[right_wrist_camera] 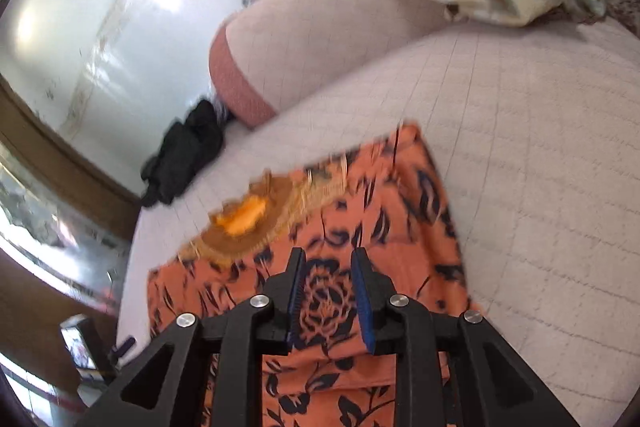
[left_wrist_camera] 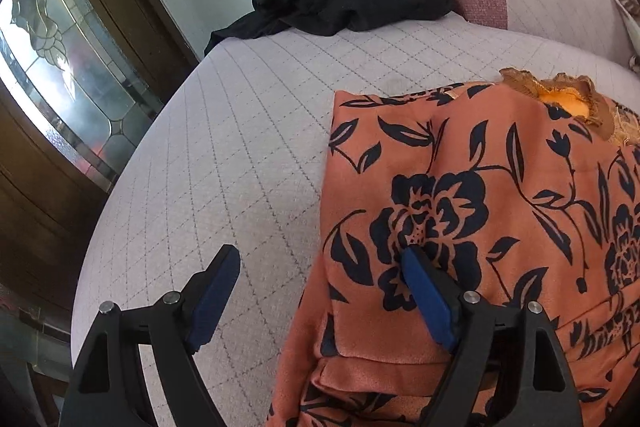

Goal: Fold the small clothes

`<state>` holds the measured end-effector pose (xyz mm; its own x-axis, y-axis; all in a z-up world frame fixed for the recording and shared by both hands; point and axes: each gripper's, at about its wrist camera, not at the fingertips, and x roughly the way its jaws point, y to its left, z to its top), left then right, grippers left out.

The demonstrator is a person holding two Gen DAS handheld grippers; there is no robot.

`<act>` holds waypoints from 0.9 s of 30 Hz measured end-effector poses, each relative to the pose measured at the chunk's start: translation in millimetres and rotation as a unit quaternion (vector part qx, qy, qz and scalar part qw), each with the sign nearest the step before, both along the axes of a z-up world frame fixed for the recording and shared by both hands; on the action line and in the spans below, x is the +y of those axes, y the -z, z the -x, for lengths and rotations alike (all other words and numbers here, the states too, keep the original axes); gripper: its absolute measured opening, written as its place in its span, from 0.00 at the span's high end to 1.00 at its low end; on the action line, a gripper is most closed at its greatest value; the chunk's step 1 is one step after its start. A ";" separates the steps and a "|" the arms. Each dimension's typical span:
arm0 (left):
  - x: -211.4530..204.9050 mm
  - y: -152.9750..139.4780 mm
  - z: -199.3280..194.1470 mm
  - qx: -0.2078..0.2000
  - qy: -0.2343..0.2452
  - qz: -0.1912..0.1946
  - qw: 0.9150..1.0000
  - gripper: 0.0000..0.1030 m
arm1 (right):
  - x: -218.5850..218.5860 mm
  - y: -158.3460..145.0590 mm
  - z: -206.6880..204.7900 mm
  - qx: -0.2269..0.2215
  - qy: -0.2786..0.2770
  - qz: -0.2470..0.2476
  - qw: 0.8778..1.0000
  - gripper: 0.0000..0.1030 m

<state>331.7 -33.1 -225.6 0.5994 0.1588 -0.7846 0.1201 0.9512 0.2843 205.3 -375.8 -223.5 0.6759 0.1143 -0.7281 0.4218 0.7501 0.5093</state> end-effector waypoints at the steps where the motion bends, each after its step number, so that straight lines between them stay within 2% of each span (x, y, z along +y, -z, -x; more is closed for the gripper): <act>1: 3.1 -1.5 -0.9 0.000 -0.005 0.009 1.000 0.19 | 2.7 9.2 -4.4 0.024 -0.011 -0.006 1.000 0.75; 2: 6.7 -3.1 -1.7 -0.002 -0.013 0.016 1.000 0.19 | 8.2 24.6 -12.6 0.071 -0.027 -0.010 0.997 0.75; 3: 9.7 -5.0 -1.5 -0.006 -0.019 0.019 1.000 0.19 | 12.2 34.8 -15.9 0.099 -0.034 -0.007 0.994 0.74; 5: 15.8 -13.3 -0.9 -0.026 -0.033 0.023 0.999 0.19 | 16.9 31.2 -13.6 0.092 -0.036 0.018 0.995 0.74; 7: 20.2 -20.5 0.5 -0.045 -0.042 0.026 0.998 0.19 | 18.3 21.9 -11.8 0.075 -0.042 0.015 0.996 0.74; 9: 21.7 -19.6 -1.1 -0.045 -0.042 0.027 0.998 0.19 | 20.8 14.9 -7.0 0.041 -0.042 0.013 0.998 0.74; 10: 19.2 -14.3 -2.7 -0.032 -0.035 0.022 0.999 0.19 | 22.4 13.9 -4.5 0.037 -0.043 0.016 0.998 0.74; 12: 11.7 1.9 -5.1 -0.001 -0.023 -0.001 1.000 0.19 | 29.5 20.1 -8.9 0.050 -0.059 0.018 0.997 0.74; 14: 5.6 1.8 -0.7 -0.016 -0.018 -0.020 1.000 0.19 | 36.1 32.3 -20.5 0.082 -0.070 0.024 0.994 0.74; 16: 2.0 -1.1 0.7 -0.015 -0.008 -0.030 0.999 0.18 | 30.3 22.9 -16.3 0.058 -0.058 0.036 0.996 0.75; 18: 5.4 0.0 0.4 -0.010 -0.014 -0.018 1.000 0.18 | 14.1 5.6 -7.1 0.012 -0.032 0.047 0.998 0.75; 20: 8.2 -0.9 -0.1 -0.007 -0.018 -0.008 1.000 0.18 | -6.7 -5.7 6.2 -0.028 -0.004 0.041 0.999 0.67; 21: 8.7 -1.5 -0.1 -0.006 -0.019 -0.006 1.000 0.18 | -17.1 -7.2 7.8 -0.037 0.009 0.032 0.999 0.39; 22: 8.4 -1.5 0.1 -0.005 -0.020 -0.006 1.000 0.18 | -31.2 -5.4 14.3 -0.052 0.033 0.012 0.998 0.15; 24: 7.0 -0.4 1.4 -0.007 -0.019 -0.009 1.000 0.18 | -49.3 -3.6 17.3 -0.077 0.051 -0.018 0.996 0.15; 26: 5.3 0.2 3.9 -0.009 -0.015 -0.016 1.000 0.18 | -53.5 -7.7 7.3 -0.078 0.035 -0.008 0.996 0.18; 27: 3.0 0.8 4.9 -0.010 -0.013 -0.019 1.000 0.18 | -52.4 -9.7 0.7 -0.084 0.025 0.002 0.996 0.23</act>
<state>326.8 -30.1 -226.3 0.6105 0.2036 -0.7654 0.0894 0.9425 0.3221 204.6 -428.2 -213.8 0.7934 0.0745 -0.6042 0.3673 0.7329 0.5727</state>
